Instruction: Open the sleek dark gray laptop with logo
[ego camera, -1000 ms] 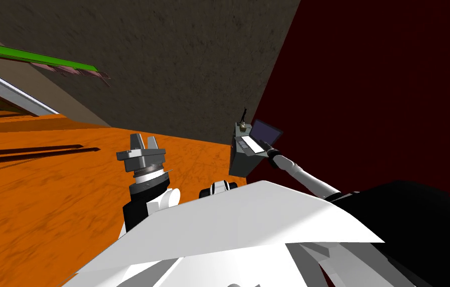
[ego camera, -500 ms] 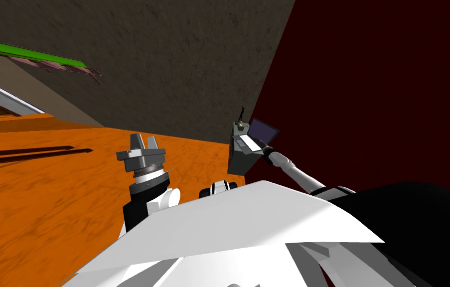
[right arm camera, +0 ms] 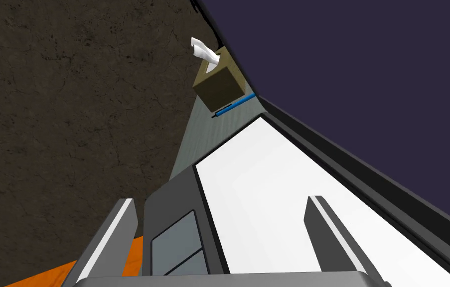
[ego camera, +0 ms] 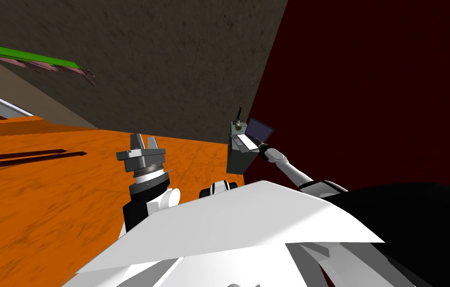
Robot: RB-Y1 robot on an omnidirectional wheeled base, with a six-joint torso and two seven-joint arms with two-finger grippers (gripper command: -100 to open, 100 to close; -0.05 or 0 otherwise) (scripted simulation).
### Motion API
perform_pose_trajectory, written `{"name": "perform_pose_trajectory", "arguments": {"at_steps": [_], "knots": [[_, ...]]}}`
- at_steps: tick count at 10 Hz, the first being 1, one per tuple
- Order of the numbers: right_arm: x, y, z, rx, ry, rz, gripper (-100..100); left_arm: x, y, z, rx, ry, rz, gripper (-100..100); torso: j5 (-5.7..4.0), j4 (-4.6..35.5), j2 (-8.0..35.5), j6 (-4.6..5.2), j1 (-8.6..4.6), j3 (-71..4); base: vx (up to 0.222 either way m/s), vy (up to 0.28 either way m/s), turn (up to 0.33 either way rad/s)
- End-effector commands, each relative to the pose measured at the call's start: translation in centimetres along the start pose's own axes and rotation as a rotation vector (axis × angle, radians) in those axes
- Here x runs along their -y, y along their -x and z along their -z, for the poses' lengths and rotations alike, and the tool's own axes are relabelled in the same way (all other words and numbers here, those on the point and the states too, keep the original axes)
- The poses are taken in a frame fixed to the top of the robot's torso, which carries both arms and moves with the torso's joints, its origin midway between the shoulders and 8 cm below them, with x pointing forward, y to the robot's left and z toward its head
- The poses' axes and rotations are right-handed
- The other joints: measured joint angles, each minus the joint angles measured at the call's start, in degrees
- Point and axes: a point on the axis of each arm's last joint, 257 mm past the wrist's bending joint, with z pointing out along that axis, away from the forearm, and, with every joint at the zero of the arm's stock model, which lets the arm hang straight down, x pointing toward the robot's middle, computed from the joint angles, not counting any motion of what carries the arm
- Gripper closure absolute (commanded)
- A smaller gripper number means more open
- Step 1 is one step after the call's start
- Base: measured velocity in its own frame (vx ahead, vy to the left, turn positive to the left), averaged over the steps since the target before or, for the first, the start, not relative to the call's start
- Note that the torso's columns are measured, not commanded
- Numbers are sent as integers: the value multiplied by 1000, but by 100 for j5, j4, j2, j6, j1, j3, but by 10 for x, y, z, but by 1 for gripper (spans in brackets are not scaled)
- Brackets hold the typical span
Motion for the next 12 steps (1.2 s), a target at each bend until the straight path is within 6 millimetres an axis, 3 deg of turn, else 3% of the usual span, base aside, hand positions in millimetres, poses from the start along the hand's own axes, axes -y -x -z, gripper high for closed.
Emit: {"name": "perform_pose_trajectory", "arguments": {"at_steps": [1, 2, 4, 6, 7, 8, 9, 11, 12], "knots": [[47, 9, -19, 34, -92, 29, -100, 0, 0, 0, 0, 0, 0, 0, -6, -7, -23, -15, -4, -11, -20, 2, 7], [47, 9, -19, 33, -93, 44, -100, 0, 0, 0, 0, 0, 0, 0, 8, -17, -52, -23, -5, -40, -8, 8, 16], [77, 17, -35, 45, -144, -24, -100, 0, 0, 0, 0, 0, 0, 0, 2, -19, -39, 5, -6, -30, -78, -48, -135], [126, 25, -44, 83, -255, 41, -100, 0, 0, 0, 0, 0, 0, 0, 11, -16, -35, -13, 28, -24, -33, -24, -6], [129, 11, -46, 58, -259, 41, -100, 0, 0, 0, 0, 0, 0, 0, 25, -27, -68, -27, 65, -46, -14, 50, 13], [126, 22, -45, 73, -257, 31, -100, 0, 0, 0, 0, 0, 0, 0, 104, -18, -75, -21, 58, -103, -4, 56, 30], [107, 16, -36, 62, -216, 78, 100, 0, 0, 0, 0, 0, 0, 0, 99, -26, -87, -23, 95, -103, 85, 45, 111], [72, 5, -28, 42, -146, 76, 100, 0, 0, 0, 0, 0, 0, 0, 155, -29, -127, -57, 99, -164, 62, 25, 43], [57, 10, -22, 45, -117, 64, 100, 0, 0, 0, 0, 0, 0, 0, 140, -28, -115, -47, 97, -148, 23, -3, 13]]}}
